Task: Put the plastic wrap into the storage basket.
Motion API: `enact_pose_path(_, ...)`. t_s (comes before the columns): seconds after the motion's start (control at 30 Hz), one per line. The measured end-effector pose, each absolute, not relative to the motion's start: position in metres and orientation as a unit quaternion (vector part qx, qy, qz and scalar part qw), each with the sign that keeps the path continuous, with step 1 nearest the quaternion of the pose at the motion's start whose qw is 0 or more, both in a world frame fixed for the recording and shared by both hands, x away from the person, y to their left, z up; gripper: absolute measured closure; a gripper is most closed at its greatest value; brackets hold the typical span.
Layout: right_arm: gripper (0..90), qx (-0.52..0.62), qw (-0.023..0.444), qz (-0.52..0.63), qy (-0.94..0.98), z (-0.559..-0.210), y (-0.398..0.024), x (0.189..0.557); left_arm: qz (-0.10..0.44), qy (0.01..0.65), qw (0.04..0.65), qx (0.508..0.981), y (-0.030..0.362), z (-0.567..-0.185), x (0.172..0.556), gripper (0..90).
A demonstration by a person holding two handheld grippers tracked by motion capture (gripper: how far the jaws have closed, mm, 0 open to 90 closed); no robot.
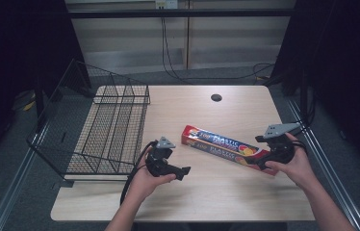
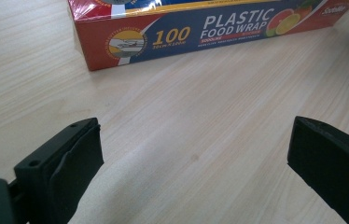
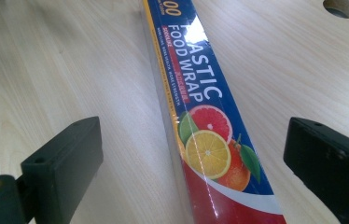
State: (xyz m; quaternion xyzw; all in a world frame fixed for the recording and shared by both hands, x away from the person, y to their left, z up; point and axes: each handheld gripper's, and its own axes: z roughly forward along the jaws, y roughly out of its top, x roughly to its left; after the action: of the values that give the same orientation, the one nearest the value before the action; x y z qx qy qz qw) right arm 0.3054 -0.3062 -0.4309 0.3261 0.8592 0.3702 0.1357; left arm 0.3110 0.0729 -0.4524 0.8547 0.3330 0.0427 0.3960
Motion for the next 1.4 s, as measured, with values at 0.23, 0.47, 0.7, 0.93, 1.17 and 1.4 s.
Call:
enact_pose_path(0.23,5.2,0.332,0.134,0.366,0.859,-0.433,-0.306,0.312,0.041,0.331,0.392,0.857,0.072,-0.454,0.312,3.2)
enact_pose_path(0.47,6.4,0.331,0.128,0.357,0.864,-0.436,-0.304,0.319,0.037,0.333,0.385,0.86,0.072,-0.455,0.312,3.2)
enact_pose_path(0.7,7.7,0.331,0.113,0.33,0.876,-0.443,-0.294,0.328,0.034,0.334,0.39,0.858,0.071,-0.456,0.31,3.2)
enact_pose_path(0.93,10.2,0.326,0.098,0.309,0.888,-0.447,-0.277,0.34,0.03,0.326,0.387,0.862,0.072,-0.456,0.31,3.2)
enact_pose_path(1.17,12.2,0.322,0.082,0.288,0.898,-0.448,-0.264,0.354,0.029,0.324,0.386,0.863,0.074,-0.455,0.311,3.2)
enact_pose_path(1.4,12.8,0.331,0.077,0.269,0.901,-0.453,-0.264,0.36,0.029,0.325,0.387,0.862,0.073,-0.456,0.31,3.2)
